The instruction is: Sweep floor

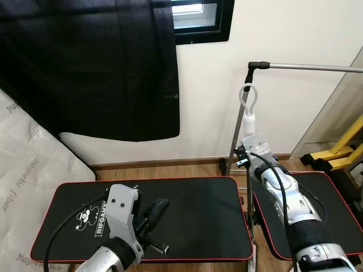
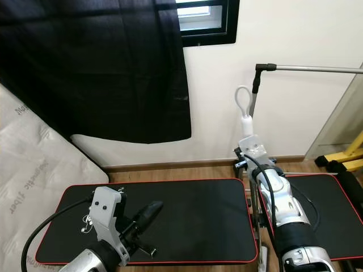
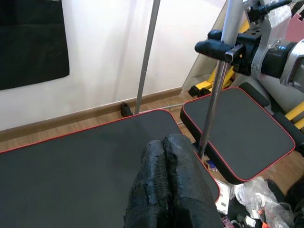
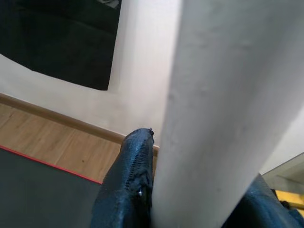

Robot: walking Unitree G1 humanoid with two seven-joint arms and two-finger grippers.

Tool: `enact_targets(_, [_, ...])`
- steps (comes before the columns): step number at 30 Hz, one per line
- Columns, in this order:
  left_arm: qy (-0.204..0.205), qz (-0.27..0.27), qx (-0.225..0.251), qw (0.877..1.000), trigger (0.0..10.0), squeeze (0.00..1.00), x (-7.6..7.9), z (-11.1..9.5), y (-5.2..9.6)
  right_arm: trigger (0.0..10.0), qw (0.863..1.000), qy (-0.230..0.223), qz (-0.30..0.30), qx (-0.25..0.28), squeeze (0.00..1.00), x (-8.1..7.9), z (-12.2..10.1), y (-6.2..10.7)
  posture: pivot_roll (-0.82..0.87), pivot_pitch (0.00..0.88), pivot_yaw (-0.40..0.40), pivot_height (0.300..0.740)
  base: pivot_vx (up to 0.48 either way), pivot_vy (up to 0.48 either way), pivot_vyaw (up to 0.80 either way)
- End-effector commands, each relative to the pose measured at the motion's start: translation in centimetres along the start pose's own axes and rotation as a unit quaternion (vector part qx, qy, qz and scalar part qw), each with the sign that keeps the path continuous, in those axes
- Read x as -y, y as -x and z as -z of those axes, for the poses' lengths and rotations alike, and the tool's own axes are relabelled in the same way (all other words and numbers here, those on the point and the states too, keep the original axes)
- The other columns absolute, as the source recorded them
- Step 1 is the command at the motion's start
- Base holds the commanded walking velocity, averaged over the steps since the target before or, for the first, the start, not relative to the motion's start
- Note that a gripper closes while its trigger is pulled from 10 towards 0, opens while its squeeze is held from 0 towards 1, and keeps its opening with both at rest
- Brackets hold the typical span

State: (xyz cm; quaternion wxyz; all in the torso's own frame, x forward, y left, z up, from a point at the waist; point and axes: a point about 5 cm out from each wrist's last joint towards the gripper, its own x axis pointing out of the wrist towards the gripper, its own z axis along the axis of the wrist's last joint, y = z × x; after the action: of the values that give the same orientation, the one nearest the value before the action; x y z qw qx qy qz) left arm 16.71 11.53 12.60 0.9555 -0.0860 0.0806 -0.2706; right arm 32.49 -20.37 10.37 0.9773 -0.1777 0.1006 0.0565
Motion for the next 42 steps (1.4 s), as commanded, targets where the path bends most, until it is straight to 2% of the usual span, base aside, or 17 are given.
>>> enact_targets(1, [-0.002,0.053,-0.005,0.999,10.0,0.00,0.6,0.1,0.1,0.0,1.000,0.004,0.007,0.003,0.00,0.2,-0.2,0.2,-0.02,0.100,-0.009,0.740,0.000,0.000,0.00])
enact_targets(11, [0.000,0.053,-0.003,0.999,10.0,0.00,0.4,0.1,-0.1,0.0,1.000,0.001,-0.013,-0.006,0.00,1.5,-0.4,1.5,-0.03,0.094,-0.016,0.740,0.000,0.000,0.00])
enact_targets(13, [0.001,0.051,-0.002,0.999,10.0,0.00,0.2,0.1,-0.1,0.0,0.998,-0.025,-0.047,-0.020,0.00,2.3,-0.6,2.6,-0.05,0.090,-0.015,0.740,0.000,0.000,0.00])
enact_targets(15, [0.002,0.051,-0.001,0.999,10.0,0.00,0.2,0.1,-0.2,0.0,0.997,-0.038,-0.070,-0.025,0.00,2.5,-0.8,3.1,-0.05,0.091,-0.015,0.740,0.000,0.000,0.00])
enact_targets(18, [0.003,0.052,-0.001,0.999,10.0,0.00,0.0,0.2,-0.2,0.0,0.991,-0.025,-0.128,-0.026,0.00,2.5,-1.7,4.4,-0.07,0.083,-0.012,0.740,0.000,0.000,0.00])
enact_targets(25, [0.006,0.053,0.000,0.999,10.0,0.00,-0.2,0.3,-0.4,0.0,0.984,0.008,-0.174,-0.044,0.00,2.4,-2.5,5.5,-0.09,0.062,-0.010,0.740,0.000,0.000,0.00])
enact_targets(33, [0.008,0.051,0.001,0.999,10.0,0.00,-0.4,0.5,-0.5,0.0,0.978,-0.005,-0.205,-0.046,0.00,2.3,-3.7,6.3,-0.10,0.034,-0.011,0.740,0.000,0.000,0.00])
enact_targets(34, [0.011,0.048,0.001,0.999,10.0,0.00,-0.5,0.5,-0.5,6.0,0.973,-0.015,-0.225,-0.040,0.00,2.0,-4.2,6.5,-0.10,0.034,-0.011,0.740,0.000,0.000,0.00])
enact_targets(35, [0.011,0.048,0.001,0.999,10.0,0.00,-0.5,0.5,-0.5,6.0,0.973,-0.015,-0.225,-0.040,0.00,2.0,-4.2,6.5,-0.10,0.034,-0.011,0.740,0.000,0.000,0.00])
enact_targets(36, [0.016,0.043,0.002,0.999,10.0,0.00,-0.7,0.5,-0.6,10.0,0.967,-0.023,-0.250,-0.034,0.00,1.5,-4.6,6.8,-0.10,0.019,-0.011,0.740,0.000,0.000,0.00])
enact_targets(37, [0.020,0.039,0.002,0.999,10.0,0.00,-0.9,0.5,-0.7,10.0,0.962,-0.028,-0.271,-0.028,0.00,1.2,-5.0,7.1,-0.11,0.012,-0.012,0.740,0.000,0.000,0.00])
enact_targets(42, [0.031,0.015,0.008,0.999,10.0,0.00,-1.6,0.3,-1.0,10.0,0.952,-0.031,-0.305,-0.020,0.00,0.8,-6.1,7.4,-0.11,0.002,-0.018,0.740,0.000,0.000,0.00])
